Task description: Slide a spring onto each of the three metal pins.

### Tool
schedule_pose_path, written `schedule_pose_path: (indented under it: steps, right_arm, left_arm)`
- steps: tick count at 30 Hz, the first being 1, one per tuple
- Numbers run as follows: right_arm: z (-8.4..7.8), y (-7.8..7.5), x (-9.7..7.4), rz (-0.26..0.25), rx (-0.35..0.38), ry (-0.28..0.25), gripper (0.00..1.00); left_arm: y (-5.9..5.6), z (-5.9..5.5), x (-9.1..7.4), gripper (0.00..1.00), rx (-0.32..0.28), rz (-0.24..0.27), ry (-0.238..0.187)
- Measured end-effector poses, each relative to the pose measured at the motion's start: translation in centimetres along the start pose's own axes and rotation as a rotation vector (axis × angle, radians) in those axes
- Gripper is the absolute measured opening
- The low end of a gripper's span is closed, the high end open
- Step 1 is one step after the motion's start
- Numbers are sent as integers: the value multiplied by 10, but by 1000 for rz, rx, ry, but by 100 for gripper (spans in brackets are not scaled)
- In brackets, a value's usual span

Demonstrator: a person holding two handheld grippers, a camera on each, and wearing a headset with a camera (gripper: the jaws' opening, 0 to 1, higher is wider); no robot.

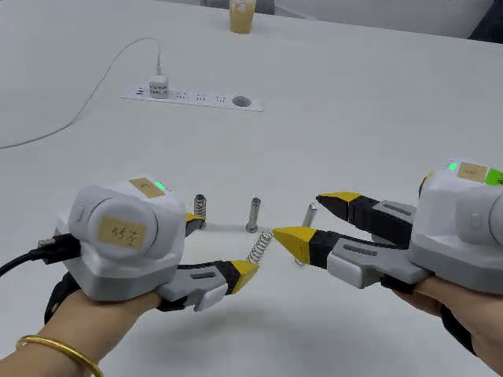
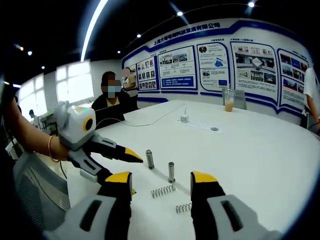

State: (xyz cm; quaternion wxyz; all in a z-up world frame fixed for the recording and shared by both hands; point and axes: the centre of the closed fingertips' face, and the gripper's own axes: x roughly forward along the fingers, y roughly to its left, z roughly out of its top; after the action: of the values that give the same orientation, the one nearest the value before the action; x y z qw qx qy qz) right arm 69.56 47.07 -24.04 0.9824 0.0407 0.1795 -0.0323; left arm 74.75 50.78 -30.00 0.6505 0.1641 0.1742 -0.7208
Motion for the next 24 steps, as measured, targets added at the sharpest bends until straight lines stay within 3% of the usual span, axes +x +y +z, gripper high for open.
schedule_pose_path:
  steps: [10,24]
  right_arm:
    - [-11,-2,-10,-12,46,7,48]
    - [-24,-14,-22,-63,92,16,46]
  left_arm:
    - [-6,-8,22,43,38,1,24]
    - [-13,-19,44,31,40,-18,53]
